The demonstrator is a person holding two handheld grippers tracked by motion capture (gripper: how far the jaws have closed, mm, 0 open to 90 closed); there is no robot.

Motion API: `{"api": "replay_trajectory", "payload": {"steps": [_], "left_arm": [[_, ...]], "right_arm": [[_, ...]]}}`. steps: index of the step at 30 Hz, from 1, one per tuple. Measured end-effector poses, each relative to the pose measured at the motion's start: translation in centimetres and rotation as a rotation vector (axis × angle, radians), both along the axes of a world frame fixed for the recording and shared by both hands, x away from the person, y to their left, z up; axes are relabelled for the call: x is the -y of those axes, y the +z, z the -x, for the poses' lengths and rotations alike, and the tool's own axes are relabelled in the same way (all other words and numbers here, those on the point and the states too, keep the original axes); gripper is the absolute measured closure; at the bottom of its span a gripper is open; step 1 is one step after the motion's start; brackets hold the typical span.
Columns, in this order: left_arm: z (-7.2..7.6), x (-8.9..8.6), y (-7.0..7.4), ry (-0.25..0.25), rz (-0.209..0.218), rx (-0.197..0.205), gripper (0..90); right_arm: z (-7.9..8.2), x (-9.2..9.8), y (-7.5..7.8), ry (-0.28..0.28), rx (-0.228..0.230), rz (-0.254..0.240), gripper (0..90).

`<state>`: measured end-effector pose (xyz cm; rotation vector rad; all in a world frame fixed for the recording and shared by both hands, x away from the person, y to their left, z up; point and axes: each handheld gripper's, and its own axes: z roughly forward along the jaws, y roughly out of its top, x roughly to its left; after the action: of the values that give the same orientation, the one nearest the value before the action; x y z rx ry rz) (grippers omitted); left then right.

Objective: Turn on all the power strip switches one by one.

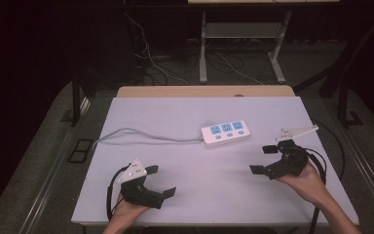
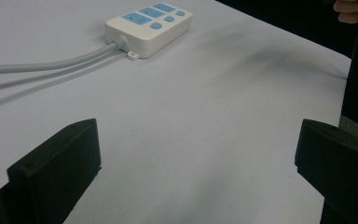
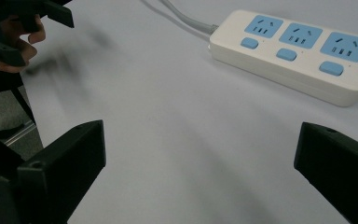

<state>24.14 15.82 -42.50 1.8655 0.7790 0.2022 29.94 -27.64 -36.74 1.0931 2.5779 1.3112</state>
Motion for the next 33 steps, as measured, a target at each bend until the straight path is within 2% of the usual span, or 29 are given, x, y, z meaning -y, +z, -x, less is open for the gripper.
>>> {"api": "replay_trajectory", "payload": {"steps": [9,33], "left_arm": [[0.0,0.0,0.0,-0.001,-0.001,0.0,0.0],[0.1,0.0,0.0,-0.001,0.002,0.0,0.0]], "right_arm": [[-1.7,-0.9,0.6,0.018,-0.004,0.023,1.8],[-5.3,-1.4,1.5,0.013,-0.014,0.033,1.8]]}}
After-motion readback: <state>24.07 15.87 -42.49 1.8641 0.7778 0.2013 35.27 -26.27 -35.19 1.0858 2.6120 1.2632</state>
